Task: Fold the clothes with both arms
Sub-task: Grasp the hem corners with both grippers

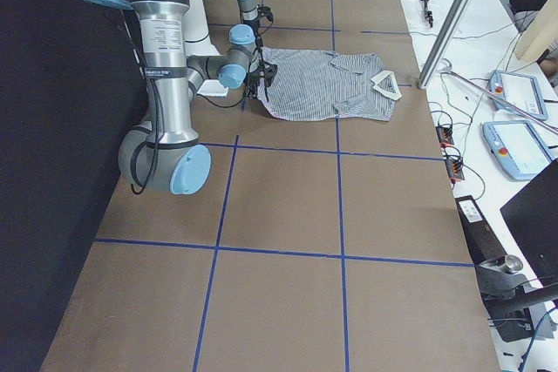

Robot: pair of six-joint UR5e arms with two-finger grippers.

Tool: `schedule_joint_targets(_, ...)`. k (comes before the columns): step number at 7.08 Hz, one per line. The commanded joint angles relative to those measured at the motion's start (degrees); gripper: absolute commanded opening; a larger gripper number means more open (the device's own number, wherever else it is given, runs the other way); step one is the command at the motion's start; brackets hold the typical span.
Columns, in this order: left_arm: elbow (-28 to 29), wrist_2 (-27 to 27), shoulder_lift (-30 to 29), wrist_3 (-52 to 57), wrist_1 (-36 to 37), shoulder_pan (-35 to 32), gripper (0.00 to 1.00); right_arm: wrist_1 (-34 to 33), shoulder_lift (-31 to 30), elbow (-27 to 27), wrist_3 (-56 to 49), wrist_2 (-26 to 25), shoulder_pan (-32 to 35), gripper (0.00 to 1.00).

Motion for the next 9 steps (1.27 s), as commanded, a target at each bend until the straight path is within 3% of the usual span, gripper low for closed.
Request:
schedule_joint_targets(1, 1.1, 0.0, -1.1, 0.0, 0.0, 0.0, 0.82, 0.0, -0.1, 0.0, 0.0, 0.0, 0.1, 0.00)
schedule_joint_targets(2, 1.2, 0.0, -1.2, -0.1, 0.0, 0.0, 0.77, 0.0, 0.0, 0.0, 0.0, 0.0, 0.1, 0.00)
schedule_joint_targets(3, 1.1, 0.0, -1.2, -0.1, 0.0, 0.0, 0.67, 0.0, 0.0, 0.0, 0.0, 0.0, 0.2, 0.00)
schedule_joint_targets(5, 1.0, 0.0, -1.2, -0.1, 0.0, 0.0, 0.23, 0.0, 0.0, 0.0, 0.0, 0.6, 0.2, 0.00)
schedule_joint_targets(6, 0.8, 0.0, -1.3, 0.0, 0.0, 0.0, 0.07, 0.0, 0.0, 0.0, 0.0, 0.6, 0.3, 0.00)
schedule_joint_targets(7, 0.3, 0.0, -1.3, 0.0, 0.1, 0.0, 0.00, 0.0, -0.1, 0.0, 0.0, 0.6, 0.3, 0.00)
schedule_joint_targets(9, -1.0, -0.1, -1.4, 0.1, 0.8, 0.0, 0.00, 0.0, -0.1, 0.0, 0.0, 1.1, 0.3, 0.00)
